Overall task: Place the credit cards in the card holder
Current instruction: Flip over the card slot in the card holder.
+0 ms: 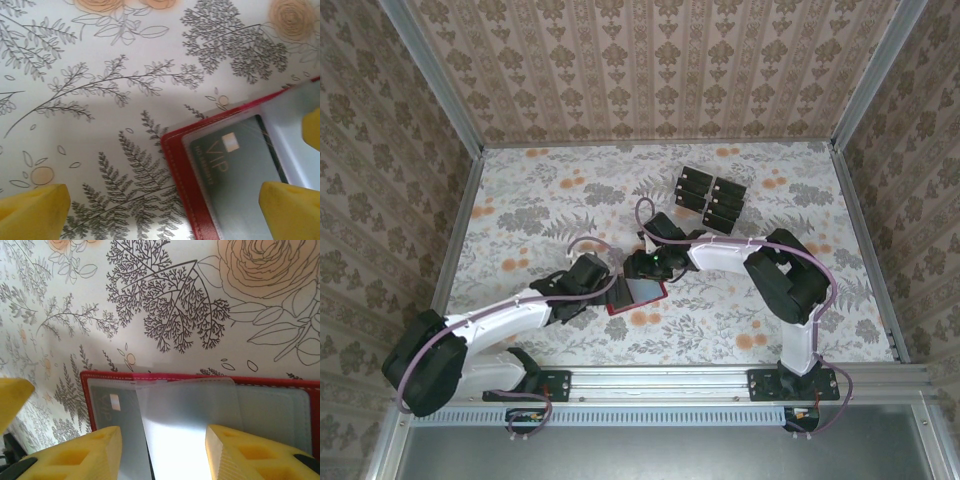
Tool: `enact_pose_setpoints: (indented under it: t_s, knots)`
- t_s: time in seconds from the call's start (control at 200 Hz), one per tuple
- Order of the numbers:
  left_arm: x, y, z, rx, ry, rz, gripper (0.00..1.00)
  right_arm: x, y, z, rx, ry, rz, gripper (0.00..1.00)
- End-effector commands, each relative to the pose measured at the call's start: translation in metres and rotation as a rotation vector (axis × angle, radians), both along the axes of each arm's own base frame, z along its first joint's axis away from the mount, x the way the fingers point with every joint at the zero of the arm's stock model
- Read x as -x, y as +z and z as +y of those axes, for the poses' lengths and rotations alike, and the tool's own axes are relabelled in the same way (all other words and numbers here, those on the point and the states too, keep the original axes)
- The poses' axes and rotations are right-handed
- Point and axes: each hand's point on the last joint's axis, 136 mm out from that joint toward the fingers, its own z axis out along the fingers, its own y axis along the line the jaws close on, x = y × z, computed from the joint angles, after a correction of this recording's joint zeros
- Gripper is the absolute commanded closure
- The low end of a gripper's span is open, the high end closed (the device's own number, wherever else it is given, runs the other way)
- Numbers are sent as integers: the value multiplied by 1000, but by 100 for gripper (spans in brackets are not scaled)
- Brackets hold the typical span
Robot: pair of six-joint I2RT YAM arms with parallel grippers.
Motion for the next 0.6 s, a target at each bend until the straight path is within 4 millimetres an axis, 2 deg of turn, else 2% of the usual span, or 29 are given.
enact_pose_setpoints:
  t_s: [0.0,0.32,0.595]
  knots:
    - [4,2,-3,21,16,-40,0,4,-8,3,-29,-42,47,51]
    - [12,9,-31,43,-19,-116,0,8,-11,4,-62,-78,79,51]
    - [2,9,-49,29,-13,-131,0,9,-12,3,-72,-89,88,51]
